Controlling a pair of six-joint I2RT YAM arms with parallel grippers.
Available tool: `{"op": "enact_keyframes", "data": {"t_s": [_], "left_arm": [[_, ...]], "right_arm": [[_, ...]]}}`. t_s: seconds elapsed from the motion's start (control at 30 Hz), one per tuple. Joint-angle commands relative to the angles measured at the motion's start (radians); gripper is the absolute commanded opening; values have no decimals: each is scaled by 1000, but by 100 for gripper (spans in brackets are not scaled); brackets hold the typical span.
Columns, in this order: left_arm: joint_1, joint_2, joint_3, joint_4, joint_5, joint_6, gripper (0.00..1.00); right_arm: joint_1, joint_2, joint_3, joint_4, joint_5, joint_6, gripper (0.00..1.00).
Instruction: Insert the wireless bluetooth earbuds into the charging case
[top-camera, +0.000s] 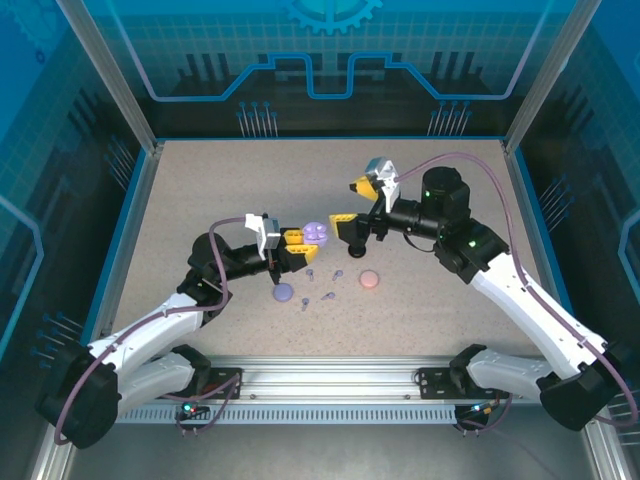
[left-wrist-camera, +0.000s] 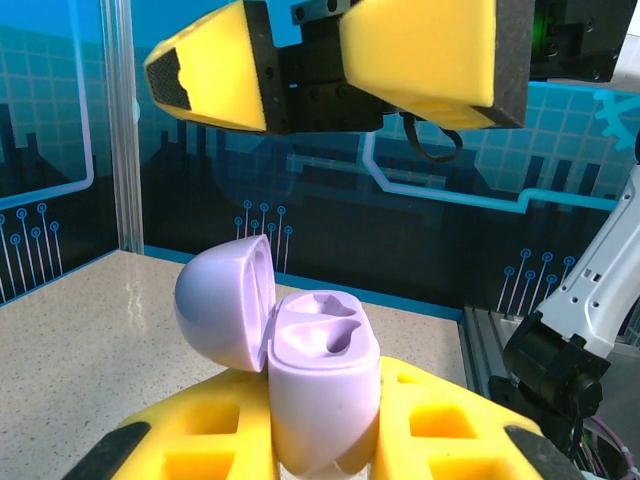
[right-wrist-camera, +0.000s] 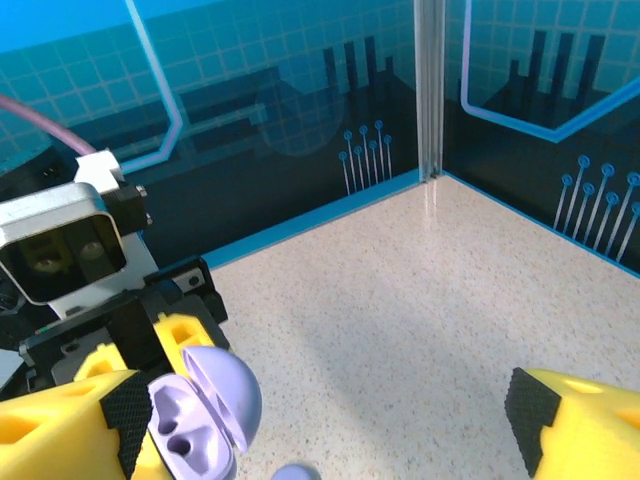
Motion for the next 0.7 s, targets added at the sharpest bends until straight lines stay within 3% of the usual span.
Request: {"op": "enact_keyframes", "data": {"t_s": [0.0,0.17,0.43,0.67], "left_arm": [[-9,-32,-16,35,-4,25,10],[-10,-92,-39,24,-33,47,9],[-10,-216,-70,-54,-66,94,9],[-10,-301,-87,-91,-78,96,9]], "right_arm": [[-9,-19,-11,-86,94,13,93],[-9,78,25,-287,253,142,85],[23,382,102,-391,237,353,74],[116,679,262,-495,279,387,66]]}}
